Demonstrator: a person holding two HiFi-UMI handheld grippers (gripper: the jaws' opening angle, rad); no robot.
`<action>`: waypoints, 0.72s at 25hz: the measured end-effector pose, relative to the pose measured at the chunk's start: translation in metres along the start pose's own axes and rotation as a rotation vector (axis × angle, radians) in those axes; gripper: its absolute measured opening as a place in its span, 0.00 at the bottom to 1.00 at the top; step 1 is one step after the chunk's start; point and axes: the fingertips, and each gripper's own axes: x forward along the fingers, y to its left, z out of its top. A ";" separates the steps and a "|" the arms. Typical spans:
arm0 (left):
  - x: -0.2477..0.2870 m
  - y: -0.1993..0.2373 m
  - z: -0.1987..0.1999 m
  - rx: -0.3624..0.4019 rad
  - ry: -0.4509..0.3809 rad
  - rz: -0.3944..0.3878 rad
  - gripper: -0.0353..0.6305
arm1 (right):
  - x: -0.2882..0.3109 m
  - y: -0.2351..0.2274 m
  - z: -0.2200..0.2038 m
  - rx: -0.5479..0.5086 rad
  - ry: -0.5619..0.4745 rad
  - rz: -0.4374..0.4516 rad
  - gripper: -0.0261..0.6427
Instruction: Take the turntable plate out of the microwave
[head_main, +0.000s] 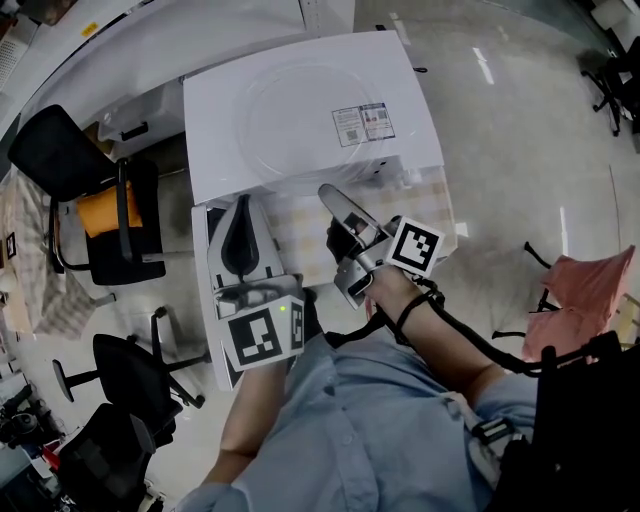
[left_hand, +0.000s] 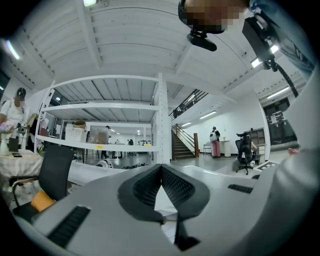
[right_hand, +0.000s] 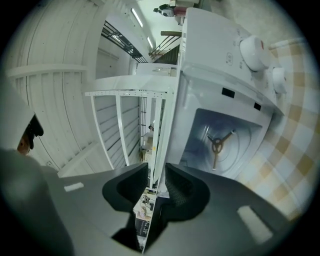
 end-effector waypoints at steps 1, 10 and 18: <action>0.000 -0.002 0.000 -0.003 0.000 0.000 0.06 | -0.003 0.001 -0.003 0.004 0.007 0.003 0.19; -0.015 -0.021 0.001 0.031 -0.003 0.003 0.06 | -0.043 0.016 -0.034 -0.118 0.155 -0.021 0.19; -0.050 -0.042 0.016 0.089 -0.018 0.016 0.06 | -0.062 0.073 -0.059 -0.524 0.296 0.051 0.09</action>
